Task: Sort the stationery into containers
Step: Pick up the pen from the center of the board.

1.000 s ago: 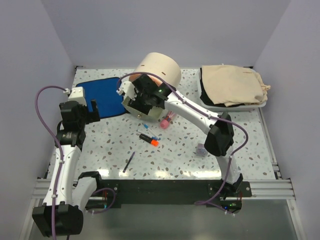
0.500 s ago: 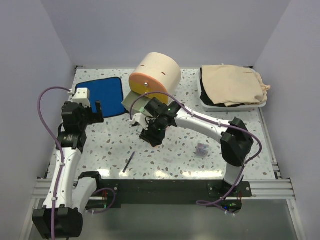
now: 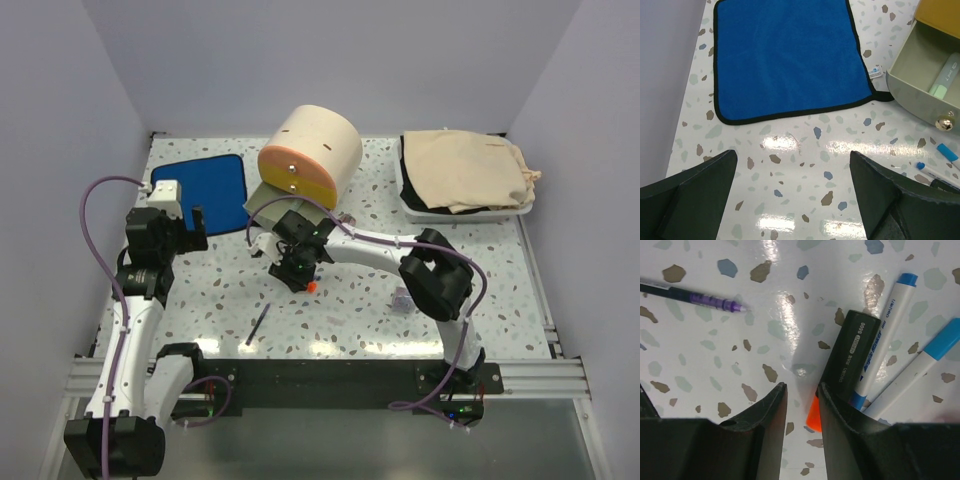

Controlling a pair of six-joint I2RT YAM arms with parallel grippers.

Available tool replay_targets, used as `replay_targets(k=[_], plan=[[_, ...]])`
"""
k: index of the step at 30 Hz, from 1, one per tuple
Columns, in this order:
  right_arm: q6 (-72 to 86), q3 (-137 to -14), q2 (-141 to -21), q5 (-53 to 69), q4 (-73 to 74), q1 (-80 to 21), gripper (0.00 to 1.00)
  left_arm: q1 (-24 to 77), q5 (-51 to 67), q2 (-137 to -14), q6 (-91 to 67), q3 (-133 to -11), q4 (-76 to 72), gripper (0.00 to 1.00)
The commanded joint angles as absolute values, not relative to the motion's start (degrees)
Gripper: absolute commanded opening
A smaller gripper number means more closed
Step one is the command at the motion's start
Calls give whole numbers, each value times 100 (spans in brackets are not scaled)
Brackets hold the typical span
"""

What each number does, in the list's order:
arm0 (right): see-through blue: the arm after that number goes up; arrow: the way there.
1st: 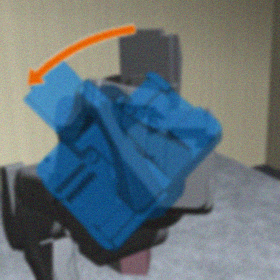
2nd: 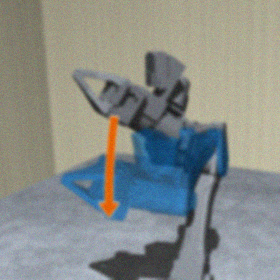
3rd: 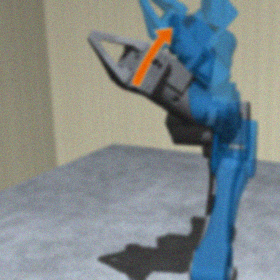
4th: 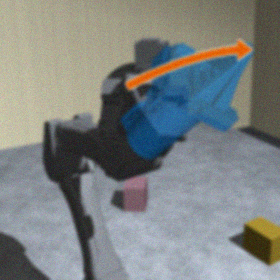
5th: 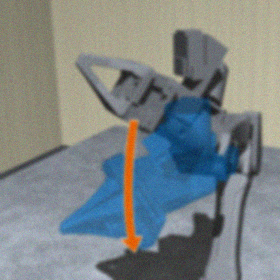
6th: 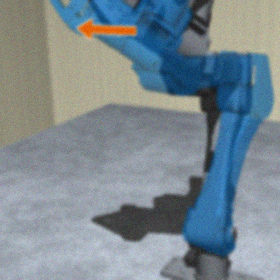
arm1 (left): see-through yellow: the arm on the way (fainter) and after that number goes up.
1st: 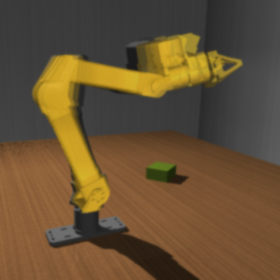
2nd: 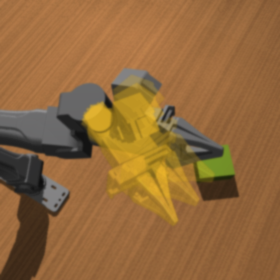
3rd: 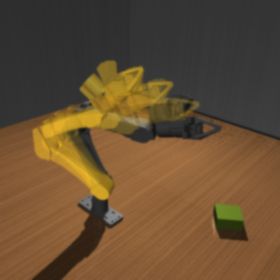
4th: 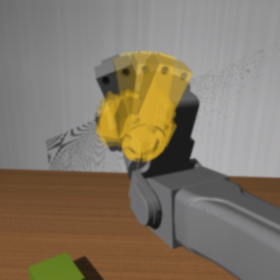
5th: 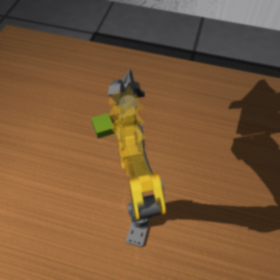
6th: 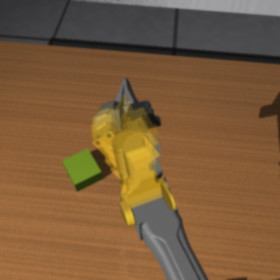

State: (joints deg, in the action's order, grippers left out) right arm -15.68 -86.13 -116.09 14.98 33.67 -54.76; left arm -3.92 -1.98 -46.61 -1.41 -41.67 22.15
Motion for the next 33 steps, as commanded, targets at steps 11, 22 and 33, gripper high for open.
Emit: replay_targets(k=[11, 22, 33], plan=[[-1406, -9000, -12049, 1107, 3252, -5493, 36, -369, -220, -4649, -26, -4166, 2136, 100], [-1389, -8965, -12383, 993, 3401, -5633, 35, -369, -220, -4649, -26, -4113, 2153, 100], [-1231, -8543, -12392, 905, 3340, -5774, 41, -369, -228, -4614, -26, -4069, 2162, 100]])
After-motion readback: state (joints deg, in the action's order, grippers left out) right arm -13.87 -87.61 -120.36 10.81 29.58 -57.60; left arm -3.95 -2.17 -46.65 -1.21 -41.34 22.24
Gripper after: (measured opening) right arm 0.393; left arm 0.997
